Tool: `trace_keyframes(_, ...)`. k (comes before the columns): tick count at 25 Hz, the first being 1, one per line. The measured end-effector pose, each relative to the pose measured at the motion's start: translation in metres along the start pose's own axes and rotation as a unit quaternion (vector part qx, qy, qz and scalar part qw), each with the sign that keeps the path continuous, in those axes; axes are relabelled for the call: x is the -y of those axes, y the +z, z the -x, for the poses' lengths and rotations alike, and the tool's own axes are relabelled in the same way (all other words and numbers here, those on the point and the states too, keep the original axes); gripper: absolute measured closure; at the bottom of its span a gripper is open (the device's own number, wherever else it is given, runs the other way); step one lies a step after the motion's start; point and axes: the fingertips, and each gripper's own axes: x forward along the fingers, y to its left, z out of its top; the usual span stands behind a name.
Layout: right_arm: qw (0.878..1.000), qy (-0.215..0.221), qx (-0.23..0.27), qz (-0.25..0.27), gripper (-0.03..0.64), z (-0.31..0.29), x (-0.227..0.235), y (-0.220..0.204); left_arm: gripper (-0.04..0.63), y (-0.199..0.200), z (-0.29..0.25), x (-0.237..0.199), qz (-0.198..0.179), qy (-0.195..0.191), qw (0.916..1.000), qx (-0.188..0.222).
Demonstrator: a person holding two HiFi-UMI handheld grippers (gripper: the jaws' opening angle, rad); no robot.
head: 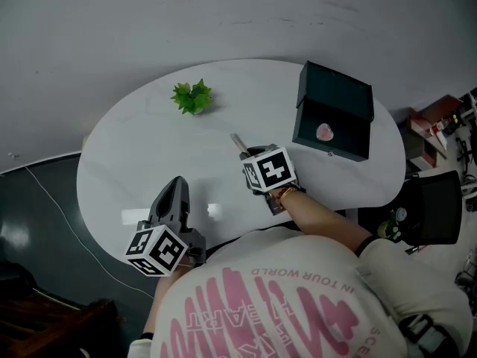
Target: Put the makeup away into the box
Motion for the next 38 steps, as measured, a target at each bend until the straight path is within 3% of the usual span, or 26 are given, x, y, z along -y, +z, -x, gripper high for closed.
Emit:
trace_keyframes(6,0.998,0.032,0.040,-0.048,0.549,0.032,0.017,-0.006,0.594,-0.010,-0.038,0.030,-0.012,-0.029,0.9992,-0.025)
trace_keyframes(12,0.988,0.007,0.104,-0.117,0.551,0.084,0.067,-0.011,0.594,-0.035,-0.086,0.082,-0.034,-0.094,0.9920,-0.077)
trace_keyframes(20,0.977,-0.017,0.141,-0.158,0.551,0.149,0.145,-0.020,0.594,-0.056,-0.126,0.157,-0.050,-0.139,0.9846,-0.094)
trace_keyframes(31,0.984,-0.056,0.111,-0.130,0.551,0.198,0.252,-0.038,0.594,-0.069,-0.145,0.207,-0.036,-0.104,0.9917,-0.067)
trace_keyframes(38,0.992,-0.039,0.033,-0.115,0.551,0.187,0.280,-0.058,0.594,-0.073,-0.139,0.205,-0.031,-0.074,0.9950,-0.059)
